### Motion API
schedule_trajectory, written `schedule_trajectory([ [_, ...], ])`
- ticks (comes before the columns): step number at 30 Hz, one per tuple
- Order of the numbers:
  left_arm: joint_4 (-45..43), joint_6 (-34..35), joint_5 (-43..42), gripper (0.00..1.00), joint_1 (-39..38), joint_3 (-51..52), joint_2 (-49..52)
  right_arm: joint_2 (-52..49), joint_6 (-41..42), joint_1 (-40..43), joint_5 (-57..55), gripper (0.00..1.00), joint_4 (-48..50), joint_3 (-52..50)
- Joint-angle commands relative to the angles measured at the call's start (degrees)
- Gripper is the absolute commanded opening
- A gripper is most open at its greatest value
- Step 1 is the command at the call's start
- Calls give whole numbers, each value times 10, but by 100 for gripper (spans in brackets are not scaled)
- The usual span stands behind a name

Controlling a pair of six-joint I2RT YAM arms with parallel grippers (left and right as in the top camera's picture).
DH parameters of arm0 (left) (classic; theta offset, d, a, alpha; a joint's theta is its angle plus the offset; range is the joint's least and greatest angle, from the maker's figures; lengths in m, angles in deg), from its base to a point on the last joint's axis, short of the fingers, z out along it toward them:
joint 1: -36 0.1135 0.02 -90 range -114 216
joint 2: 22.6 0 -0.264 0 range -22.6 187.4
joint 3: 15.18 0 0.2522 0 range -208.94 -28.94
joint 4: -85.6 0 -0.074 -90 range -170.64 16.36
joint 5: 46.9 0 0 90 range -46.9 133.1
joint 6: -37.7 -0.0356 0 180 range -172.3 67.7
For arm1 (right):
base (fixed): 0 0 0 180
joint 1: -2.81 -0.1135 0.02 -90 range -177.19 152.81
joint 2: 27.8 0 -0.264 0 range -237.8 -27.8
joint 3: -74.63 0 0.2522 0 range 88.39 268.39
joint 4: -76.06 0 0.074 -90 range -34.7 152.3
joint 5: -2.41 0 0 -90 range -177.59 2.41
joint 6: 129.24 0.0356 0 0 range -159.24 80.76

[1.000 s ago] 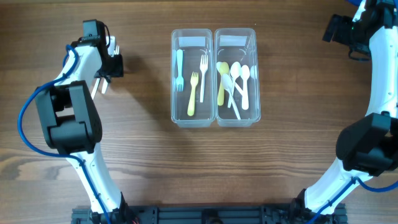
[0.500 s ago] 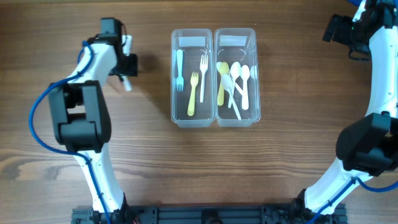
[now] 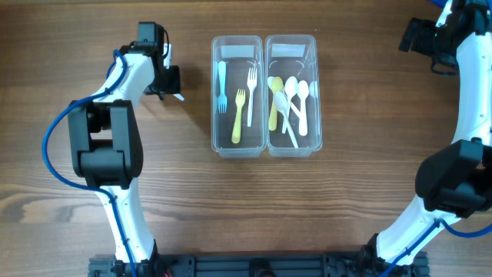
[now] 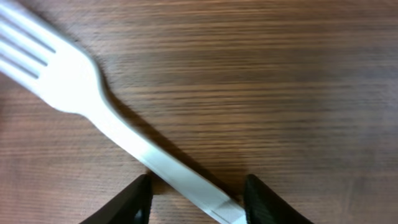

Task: Pack container
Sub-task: 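Close the left gripper on a white fork and lift it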

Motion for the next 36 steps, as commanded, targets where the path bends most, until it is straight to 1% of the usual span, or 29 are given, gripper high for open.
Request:
schedule_trajectory([
  [1, 21, 116, 14, 43, 20, 7, 32, 4, -3, -3, -8, 100, 2, 8],
  [3, 27, 160, 13, 44, 22, 7, 32, 4, -3, -3, -8, 100, 2, 8],
  [6, 33, 192, 14, 44, 22, 7, 32, 4, -3, -3, -8, 100, 2, 8],
  [12, 22, 198, 14, 45, 24, 7, 32, 4, -3, -3, -8, 100, 2, 8],
  [15, 15, 235, 14, 42, 24, 7, 32, 4, -3, -3, -8, 100, 2, 8],
  [20, -9, 266, 14, 41, 25, 7, 32, 4, -3, -3, -8, 100, 2, 8],
  [26, -13, 328, 7, 38, 41, 7, 32, 4, -3, -3, -7, 100, 2, 8],
  [32, -12, 330, -18, 37, 62, 7, 32, 4, -3, -3, -8, 100, 2, 8],
  [33, -12, 330, -26, 36, 64, 7, 32, 4, -3, -3, -8, 100, 2, 8],
  [36, -12, 330, -46, 27, 70, 7, 32, 4, -3, -3, -8, 100, 2, 8],
])
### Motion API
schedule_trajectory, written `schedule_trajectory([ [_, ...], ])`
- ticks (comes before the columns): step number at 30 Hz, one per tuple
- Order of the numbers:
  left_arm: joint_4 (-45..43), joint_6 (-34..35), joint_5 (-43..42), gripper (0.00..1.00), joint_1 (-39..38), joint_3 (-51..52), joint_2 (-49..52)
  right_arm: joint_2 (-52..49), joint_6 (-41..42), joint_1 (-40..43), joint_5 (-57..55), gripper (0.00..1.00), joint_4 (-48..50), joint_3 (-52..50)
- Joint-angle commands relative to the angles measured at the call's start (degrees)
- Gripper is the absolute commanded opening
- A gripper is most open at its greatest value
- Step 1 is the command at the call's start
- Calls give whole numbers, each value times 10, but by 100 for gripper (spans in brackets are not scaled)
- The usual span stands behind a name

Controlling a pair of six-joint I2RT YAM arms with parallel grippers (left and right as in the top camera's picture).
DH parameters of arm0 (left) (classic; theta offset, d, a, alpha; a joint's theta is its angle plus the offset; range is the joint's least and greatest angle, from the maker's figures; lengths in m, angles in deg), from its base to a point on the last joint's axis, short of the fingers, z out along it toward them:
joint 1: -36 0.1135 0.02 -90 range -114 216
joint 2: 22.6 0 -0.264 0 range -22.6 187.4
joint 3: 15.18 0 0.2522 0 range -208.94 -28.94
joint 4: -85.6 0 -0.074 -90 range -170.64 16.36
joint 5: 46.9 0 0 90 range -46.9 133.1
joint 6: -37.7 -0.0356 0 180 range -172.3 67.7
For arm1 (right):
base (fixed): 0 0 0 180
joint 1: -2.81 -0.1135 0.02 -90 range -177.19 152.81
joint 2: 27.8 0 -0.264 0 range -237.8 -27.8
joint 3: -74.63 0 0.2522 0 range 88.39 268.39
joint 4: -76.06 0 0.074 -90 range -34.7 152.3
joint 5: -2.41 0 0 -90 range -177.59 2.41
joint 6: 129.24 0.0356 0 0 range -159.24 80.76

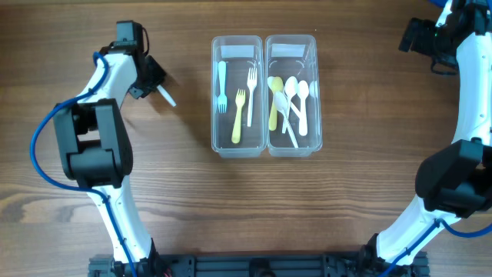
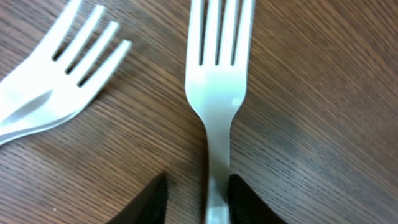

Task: Pack container
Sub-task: 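Close the left gripper on a white fork and lift it, then carry the white fork and release it into the left container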

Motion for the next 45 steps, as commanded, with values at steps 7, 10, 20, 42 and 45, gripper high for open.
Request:
schedule_trajectory([
  [7, 4, 13, -47, 13, 15, 11, 30, 4, -3, -3, -7, 100, 2, 8],
  [10, 5, 13, -55, 6, 15, 11, 30, 4, -3, -3, -8, 100, 2, 8],
  [20, 16, 6, -55, 4, 15, -9, -13, 4, -3, -3, -8, 100, 2, 8],
  [42, 101, -51, -93, 4, -180, -28, -262, 4, -3, -3, -8, 100, 2, 8],
  [45, 110, -70, -90, 4, -223, -27, -256, 4, -3, -3, -8, 100, 2, 8],
])
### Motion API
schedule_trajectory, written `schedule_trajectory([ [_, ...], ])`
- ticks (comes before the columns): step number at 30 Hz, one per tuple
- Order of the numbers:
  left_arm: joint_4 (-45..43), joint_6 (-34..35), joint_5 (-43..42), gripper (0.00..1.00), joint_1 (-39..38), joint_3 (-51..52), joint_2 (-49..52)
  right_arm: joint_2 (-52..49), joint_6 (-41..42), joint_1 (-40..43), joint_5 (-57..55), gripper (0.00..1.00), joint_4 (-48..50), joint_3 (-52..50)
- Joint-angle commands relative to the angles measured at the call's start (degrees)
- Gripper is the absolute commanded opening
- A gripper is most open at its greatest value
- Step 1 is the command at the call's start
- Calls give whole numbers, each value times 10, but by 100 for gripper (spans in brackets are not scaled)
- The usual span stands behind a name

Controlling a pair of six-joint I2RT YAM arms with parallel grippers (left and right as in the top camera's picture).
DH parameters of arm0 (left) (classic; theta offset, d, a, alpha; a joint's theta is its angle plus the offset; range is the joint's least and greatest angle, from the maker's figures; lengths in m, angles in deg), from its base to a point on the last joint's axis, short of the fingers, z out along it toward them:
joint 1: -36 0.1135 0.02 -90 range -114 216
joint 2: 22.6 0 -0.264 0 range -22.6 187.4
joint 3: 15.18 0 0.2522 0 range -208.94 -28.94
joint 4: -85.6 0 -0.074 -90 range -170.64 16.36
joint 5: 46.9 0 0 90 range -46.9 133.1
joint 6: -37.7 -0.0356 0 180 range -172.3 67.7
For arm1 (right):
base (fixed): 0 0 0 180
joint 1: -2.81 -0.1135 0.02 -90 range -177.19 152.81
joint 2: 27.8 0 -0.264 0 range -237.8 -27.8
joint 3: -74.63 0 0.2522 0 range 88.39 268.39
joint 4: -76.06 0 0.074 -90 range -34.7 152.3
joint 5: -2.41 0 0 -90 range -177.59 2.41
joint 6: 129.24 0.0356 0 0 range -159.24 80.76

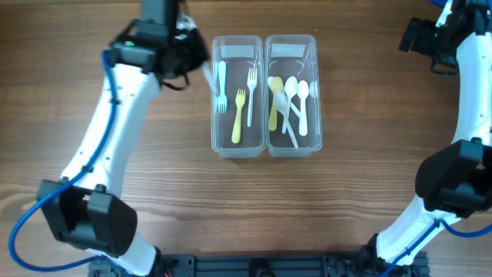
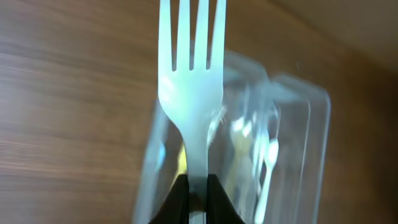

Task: Pack container
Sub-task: 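Carry the white fork and release it into the left container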

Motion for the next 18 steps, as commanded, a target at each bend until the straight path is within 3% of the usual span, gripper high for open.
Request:
schedule_trajectory([
  [1, 7, -37, -8, 4, -52, 1, 13, 4, -3, -3, -8, 100, 2, 8],
  [9, 26, -37, 25, 6, -111, 1, 54, 4, -3, -3, -7, 100, 2, 8],
  [18, 26, -39, 54, 6, -112, 2, 127, 4, -3, -3, -8, 100, 2, 8],
])
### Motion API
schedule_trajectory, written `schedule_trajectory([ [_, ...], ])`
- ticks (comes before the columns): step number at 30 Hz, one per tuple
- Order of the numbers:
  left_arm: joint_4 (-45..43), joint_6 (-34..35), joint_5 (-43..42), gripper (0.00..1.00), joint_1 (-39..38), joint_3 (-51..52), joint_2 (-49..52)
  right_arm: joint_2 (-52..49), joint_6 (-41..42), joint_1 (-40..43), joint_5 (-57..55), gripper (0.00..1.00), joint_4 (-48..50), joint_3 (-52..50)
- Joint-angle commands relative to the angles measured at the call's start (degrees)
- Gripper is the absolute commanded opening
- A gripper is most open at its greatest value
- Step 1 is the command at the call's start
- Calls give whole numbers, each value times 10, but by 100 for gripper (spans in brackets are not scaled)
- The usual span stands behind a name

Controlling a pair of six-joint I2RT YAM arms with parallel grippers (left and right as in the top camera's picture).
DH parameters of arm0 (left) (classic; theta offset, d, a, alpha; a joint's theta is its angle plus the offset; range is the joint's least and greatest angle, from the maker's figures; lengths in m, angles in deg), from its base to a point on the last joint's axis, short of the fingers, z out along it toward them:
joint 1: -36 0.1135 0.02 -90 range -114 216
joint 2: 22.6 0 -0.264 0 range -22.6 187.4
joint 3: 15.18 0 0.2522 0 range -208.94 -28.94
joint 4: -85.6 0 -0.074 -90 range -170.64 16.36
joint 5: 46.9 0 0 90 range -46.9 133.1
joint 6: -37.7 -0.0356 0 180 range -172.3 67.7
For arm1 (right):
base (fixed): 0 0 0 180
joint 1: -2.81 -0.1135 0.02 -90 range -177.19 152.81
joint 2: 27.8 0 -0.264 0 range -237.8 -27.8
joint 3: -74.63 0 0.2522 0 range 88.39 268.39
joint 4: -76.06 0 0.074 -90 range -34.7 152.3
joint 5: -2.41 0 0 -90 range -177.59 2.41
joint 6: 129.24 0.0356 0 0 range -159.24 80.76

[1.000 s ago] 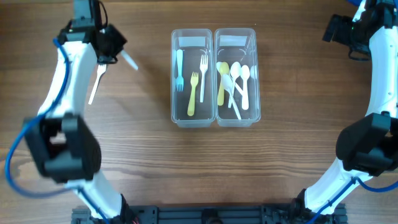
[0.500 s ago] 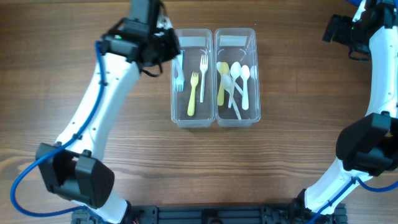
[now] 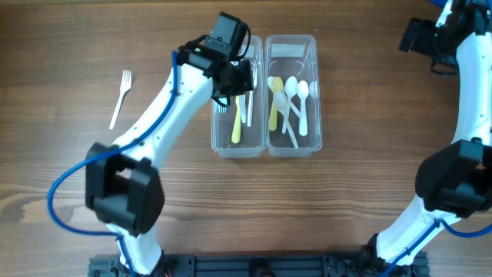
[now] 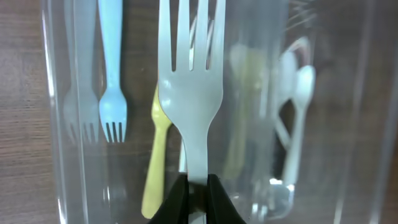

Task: Pack container
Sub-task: 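Carry the white fork and release it into the left container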

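My left gripper (image 4: 196, 186) is shut on the handle of a white fork (image 4: 191, 106). It holds the fork tines-forward above the left clear container (image 3: 214, 115). In that container lie a blue fork (image 4: 112, 93), a yellow fork (image 4: 154, 174) and a white fork partly hidden under my gripper (image 3: 234, 73). The right container (image 3: 316, 115) holds several white spoons (image 3: 301, 100) and a yellow one (image 3: 274, 104). Another white fork (image 3: 119, 96) lies on the table at the left. My right gripper (image 3: 415, 35) is high at the far right corner, and its fingers cannot be made out.
The two containers stand side by side at the table's middle back, their walls touching. The left arm reaches across the table from the front left. The right arm runs along the right edge, far from the containers.
My left gripper, still shut on the white fork, has moved right from beside the left container's far left corner to over that container. The right arm has not moved.
My left gripper first stood open around a white fork's handle on the table left of the containers. Then it was further left, closing on a fork beside a second one. Later it held the fork up by the container, and now over it; the other fork stays on the table.
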Motion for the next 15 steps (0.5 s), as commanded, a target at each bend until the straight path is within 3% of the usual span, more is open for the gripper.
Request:
schedule_trajectory([
  [1, 1, -21, 23, 6, 3, 2, 34, 4, -3, -3, -8, 100, 2, 8],
  [5, 1, -29, 25, 5, 3, 2, 53, 4, -3, -3, -8, 100, 2, 8],
  [6, 1, -28, 25, 10, 3, 2, 56, 4, -3, -3, -8, 100, 2, 8],
  [10, 1, -28, 25, 66, 3, 2, 58, 4, -3, -3, -8, 100, 2, 8],
  [12, 3, -28, 25, 71, 3, 2, 58, 4, -3, -3, -8, 100, 2, 8],
  [15, 15, -31, 26, 69, 7, -1, 52, 4, -3, -3, -8, 100, 2, 8],
])
